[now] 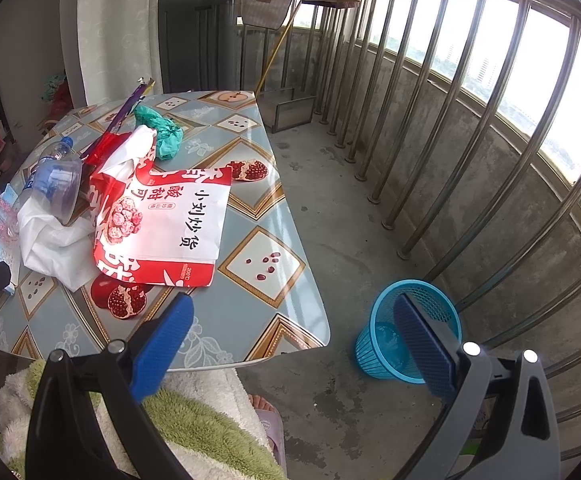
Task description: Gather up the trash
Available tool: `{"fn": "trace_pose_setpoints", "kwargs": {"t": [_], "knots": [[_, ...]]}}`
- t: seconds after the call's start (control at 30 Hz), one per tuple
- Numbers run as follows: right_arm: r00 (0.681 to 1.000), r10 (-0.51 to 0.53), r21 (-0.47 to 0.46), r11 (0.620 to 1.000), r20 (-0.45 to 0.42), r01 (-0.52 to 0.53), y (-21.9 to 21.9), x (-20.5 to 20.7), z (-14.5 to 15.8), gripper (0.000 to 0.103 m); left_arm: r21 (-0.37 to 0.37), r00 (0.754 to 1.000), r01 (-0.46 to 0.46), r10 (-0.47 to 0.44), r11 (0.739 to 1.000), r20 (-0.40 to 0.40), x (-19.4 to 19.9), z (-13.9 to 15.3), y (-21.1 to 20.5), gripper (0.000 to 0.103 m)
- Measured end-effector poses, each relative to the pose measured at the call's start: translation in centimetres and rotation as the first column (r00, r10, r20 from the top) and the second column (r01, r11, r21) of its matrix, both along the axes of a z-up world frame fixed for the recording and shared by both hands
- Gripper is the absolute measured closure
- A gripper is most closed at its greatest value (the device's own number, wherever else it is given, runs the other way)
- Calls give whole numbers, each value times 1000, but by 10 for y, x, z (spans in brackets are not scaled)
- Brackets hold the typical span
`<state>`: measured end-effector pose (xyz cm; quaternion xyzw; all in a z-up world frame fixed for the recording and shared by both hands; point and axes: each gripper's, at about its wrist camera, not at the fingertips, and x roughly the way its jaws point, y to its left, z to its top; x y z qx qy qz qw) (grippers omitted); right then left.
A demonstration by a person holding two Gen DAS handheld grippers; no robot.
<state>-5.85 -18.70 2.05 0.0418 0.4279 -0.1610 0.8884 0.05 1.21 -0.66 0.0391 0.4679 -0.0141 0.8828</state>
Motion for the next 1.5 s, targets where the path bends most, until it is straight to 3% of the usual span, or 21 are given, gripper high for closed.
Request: {"fn": "trace_pose_setpoints", "kwargs": {"t": [1.5], "knots": [[999, 46, 17, 999, -24, -46, 8, 0, -5, 5, 5, 1000, -9, 9, 1000, -10, 2, 0, 2, 8]]}}
